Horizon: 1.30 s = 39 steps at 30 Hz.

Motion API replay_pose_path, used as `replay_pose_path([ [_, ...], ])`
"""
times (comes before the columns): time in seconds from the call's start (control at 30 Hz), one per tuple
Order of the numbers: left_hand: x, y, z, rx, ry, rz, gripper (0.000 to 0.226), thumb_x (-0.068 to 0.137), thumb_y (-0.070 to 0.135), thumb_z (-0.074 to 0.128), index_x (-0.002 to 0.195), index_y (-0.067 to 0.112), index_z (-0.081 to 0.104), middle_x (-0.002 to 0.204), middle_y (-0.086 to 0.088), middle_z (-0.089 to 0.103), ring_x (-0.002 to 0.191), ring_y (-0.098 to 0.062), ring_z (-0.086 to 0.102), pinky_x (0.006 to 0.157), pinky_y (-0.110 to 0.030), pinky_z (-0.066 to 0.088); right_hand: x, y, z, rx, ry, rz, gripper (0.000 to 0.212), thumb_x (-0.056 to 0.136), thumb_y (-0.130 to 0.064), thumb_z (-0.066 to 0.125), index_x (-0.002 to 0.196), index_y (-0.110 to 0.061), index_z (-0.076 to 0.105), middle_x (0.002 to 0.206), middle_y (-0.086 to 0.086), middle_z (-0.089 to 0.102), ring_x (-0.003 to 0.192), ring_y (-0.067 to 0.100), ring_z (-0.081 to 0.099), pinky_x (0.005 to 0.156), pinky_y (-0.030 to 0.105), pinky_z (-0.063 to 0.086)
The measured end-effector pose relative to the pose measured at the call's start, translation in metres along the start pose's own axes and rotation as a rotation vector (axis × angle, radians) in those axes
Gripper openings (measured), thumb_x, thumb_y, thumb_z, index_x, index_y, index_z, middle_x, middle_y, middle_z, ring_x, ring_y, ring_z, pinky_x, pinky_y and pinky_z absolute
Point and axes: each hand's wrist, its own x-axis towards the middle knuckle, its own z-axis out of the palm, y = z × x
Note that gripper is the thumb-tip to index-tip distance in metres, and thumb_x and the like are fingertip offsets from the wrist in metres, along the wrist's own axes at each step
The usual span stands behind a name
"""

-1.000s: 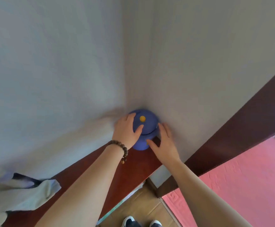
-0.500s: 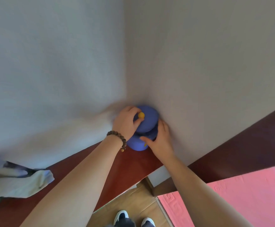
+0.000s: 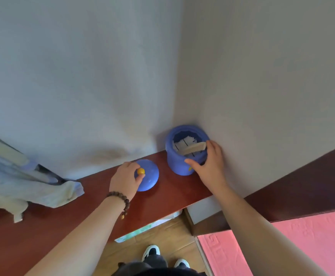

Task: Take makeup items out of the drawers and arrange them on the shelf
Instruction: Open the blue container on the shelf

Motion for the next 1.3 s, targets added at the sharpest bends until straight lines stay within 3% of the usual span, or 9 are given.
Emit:
replay_pose_path([
  [0.23, -0.006, 0.004, 0.038, 0.124, -0.102, -0.046, 0.026, 0.09, 0.029, 0.059, 0.111, 0.014, 0.06, 0.115, -0.006, 0.055, 0.109, -0.027, 0.051, 0.073, -0.039, 0.05, -0.001, 0.001, -0.001, 0.003, -0.006, -0.016, 0.095, 0.072, -0.036, 0.08, 0.146, -0.004, 0.029, 0.15, 0.01, 0.029, 0.139, 0.021, 0.028, 0.105, 0.017, 0.02],
  [0.37, -0.008, 0.013, 0.031, 0.017, -0.047, -0.062, 0.038, 0.087, 0.034, 0.064, 0.119, 0.013, 0.058, 0.122, -0.005, 0.055, 0.113, -0.027, 0.052, 0.082, -0.039, 0.049, 0.0, 0.002, -0.001, 0.007, -0.006, -0.017, 0.095, 0.072, -0.036, 0.08, 0.146, -0.004, 0.029, 0.151, 0.009, 0.028, 0.139, 0.02, 0.027, 0.103, 0.014, 0.019],
  [0.47, 0.003, 0.054, 0.009, -0.181, 0.161, 0.12, 0.033, 0.087, 0.026, 0.066, 0.115, 0.009, 0.061, 0.117, -0.008, 0.06, 0.11, -0.025, 0.055, 0.089, -0.035, 0.046, -0.001, 0.003, 0.0, 0.028, -0.008, -0.016, 0.095, 0.073, -0.035, 0.08, 0.146, -0.005, 0.029, 0.151, 0.008, 0.028, 0.14, 0.019, 0.027, 0.103, 0.014, 0.02],
  [0.53, 0.019, 0.089, -0.007, -0.27, 0.18, 0.28, 0.025, 0.087, 0.022, 0.065, 0.11, 0.011, 0.064, 0.11, -0.005, 0.062, 0.103, -0.021, 0.058, 0.087, -0.032, 0.047, -0.001, 0.004, 0.001, 0.037, -0.009, -0.013, 0.094, 0.073, -0.034, 0.08, 0.146, -0.005, 0.029, 0.151, 0.008, 0.028, 0.139, 0.019, 0.028, 0.104, 0.015, 0.021],
  [0.7, 0.074, 0.148, -0.015, -0.047, -0.29, 0.457, 0.022, 0.088, 0.024, 0.059, 0.099, 0.007, 0.066, 0.095, -0.009, 0.067, 0.087, -0.024, 0.061, 0.079, -0.039, 0.047, -0.001, 0.005, 0.001, 0.073, 0.0, -0.004, 0.094, 0.07, -0.029, 0.083, 0.145, -0.003, 0.031, 0.149, 0.01, 0.032, 0.138, 0.02, 0.032, 0.103, 0.014, 0.023],
  [0.83, 0.095, 0.164, 0.003, 0.169, -0.493, 0.418, 0.019, 0.089, 0.021, 0.053, 0.073, 0.011, 0.055, 0.065, -0.001, 0.053, 0.066, -0.019, 0.049, 0.056, -0.025, 0.032, -0.001, 0.007, 0.0, 0.094, -0.009, -0.003, 0.096, 0.069, -0.03, 0.083, 0.145, -0.004, 0.031, 0.15, 0.009, 0.031, 0.138, 0.019, 0.031, 0.106, 0.018, 0.024],
  [1.0, 0.099, 0.162, 0.02, 0.227, -0.534, 0.378, 0.015, 0.087, 0.015, 0.057, 0.097, 0.007, 0.064, 0.084, -0.007, 0.063, 0.077, -0.022, 0.058, 0.07, -0.03, 0.044, -0.001, 0.008, 0.001, 0.109, -0.015, 0.006, 0.095, 0.07, -0.03, 0.082, 0.145, -0.007, 0.03, 0.151, 0.006, 0.029, 0.139, 0.016, 0.029, 0.105, 0.015, 0.022],
  [1.13, 0.102, 0.165, 0.023, 0.207, -0.51, 0.363, 0.015, 0.09, 0.011, 0.053, 0.098, 0.004, 0.064, 0.081, -0.006, 0.059, 0.076, -0.02, 0.054, 0.071, -0.03, 0.042, 0.0, 0.007, 0.001, 0.103, -0.019, 0.003, 0.095, 0.069, -0.031, 0.083, 0.145, -0.005, 0.031, 0.15, 0.008, 0.03, 0.138, 0.019, 0.031, 0.111, 0.026, 0.029],
  [1.3, 0.1, 0.16, 0.019, 0.14, -0.433, 0.357, 0.01, 0.091, 0.012, 0.051, 0.089, 0.008, 0.06, 0.072, 0.002, 0.052, 0.073, -0.019, 0.053, 0.066, -0.026, 0.035, 0.0, 0.006, 0.0, 0.094, -0.022, 0.0, 0.094, 0.07, -0.032, 0.081, 0.145, -0.006, 0.03, 0.151, 0.006, 0.029, 0.138, 0.017, 0.03, 0.104, 0.016, 0.025],
])
